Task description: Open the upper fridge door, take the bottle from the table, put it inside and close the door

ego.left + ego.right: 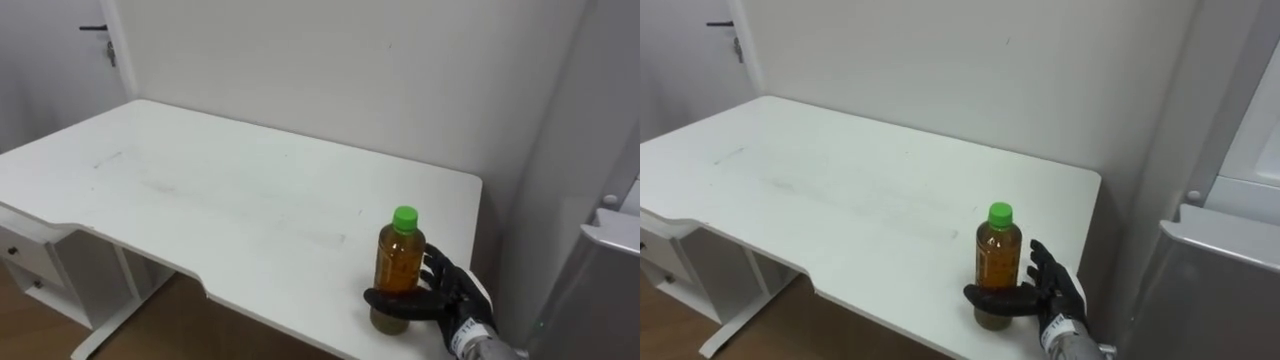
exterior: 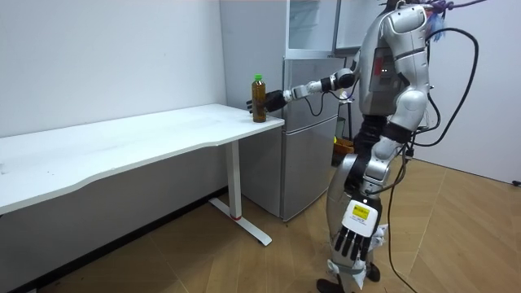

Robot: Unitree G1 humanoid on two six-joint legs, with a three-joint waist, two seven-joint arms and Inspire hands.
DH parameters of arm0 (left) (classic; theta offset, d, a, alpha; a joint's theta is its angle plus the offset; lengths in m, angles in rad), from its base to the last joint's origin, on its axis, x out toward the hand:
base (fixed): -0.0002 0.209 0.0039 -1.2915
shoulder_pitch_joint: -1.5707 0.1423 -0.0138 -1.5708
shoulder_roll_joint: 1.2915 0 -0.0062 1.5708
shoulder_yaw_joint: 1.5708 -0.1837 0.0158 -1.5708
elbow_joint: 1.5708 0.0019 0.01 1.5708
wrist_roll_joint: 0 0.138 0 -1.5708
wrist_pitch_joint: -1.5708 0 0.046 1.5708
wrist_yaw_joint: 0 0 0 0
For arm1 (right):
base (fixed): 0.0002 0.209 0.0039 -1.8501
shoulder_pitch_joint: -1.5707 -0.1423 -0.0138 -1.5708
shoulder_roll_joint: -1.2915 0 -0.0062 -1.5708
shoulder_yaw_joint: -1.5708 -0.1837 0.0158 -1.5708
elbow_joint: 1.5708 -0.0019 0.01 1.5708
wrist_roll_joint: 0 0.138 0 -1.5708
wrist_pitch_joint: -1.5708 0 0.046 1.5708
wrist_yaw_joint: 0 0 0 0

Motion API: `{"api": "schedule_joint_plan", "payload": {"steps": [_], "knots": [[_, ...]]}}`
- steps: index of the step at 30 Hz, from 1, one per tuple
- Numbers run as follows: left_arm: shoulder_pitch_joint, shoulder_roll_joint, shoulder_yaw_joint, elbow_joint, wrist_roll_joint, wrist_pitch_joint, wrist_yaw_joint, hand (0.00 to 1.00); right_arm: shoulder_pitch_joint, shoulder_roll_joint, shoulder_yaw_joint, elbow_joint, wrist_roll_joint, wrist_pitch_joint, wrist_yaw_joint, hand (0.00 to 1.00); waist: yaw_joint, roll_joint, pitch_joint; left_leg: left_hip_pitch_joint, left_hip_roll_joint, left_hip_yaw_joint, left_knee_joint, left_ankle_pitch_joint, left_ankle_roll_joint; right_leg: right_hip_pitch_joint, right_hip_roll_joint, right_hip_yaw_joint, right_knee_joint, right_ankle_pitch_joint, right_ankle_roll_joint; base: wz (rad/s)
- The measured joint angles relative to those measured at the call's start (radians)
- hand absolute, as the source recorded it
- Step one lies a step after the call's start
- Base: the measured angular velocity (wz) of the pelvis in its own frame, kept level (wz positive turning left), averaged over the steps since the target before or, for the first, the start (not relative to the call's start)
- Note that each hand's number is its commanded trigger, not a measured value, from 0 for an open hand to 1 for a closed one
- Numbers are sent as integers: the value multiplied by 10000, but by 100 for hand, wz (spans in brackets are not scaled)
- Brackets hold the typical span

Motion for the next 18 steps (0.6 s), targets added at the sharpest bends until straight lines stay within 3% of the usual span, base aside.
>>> {"api": "schedule_joint_plan", "payload": {"steps": [8,18], "knots": [[-3,43,1,-28,0,-119,-151,0,-6,-1,102,0,-438,-17,-273,0,62,-58,-10,11,2,15,-13,1,0,-5,-7,29,1,0,0,0],[61,57,2,-159,3,-145,-224,0,-29,-46,208,15,-431,-25,-395,0,521,-125,55,-21,9,-52,-2,2,3,16,-21,-14,3,0,0,2]]}}
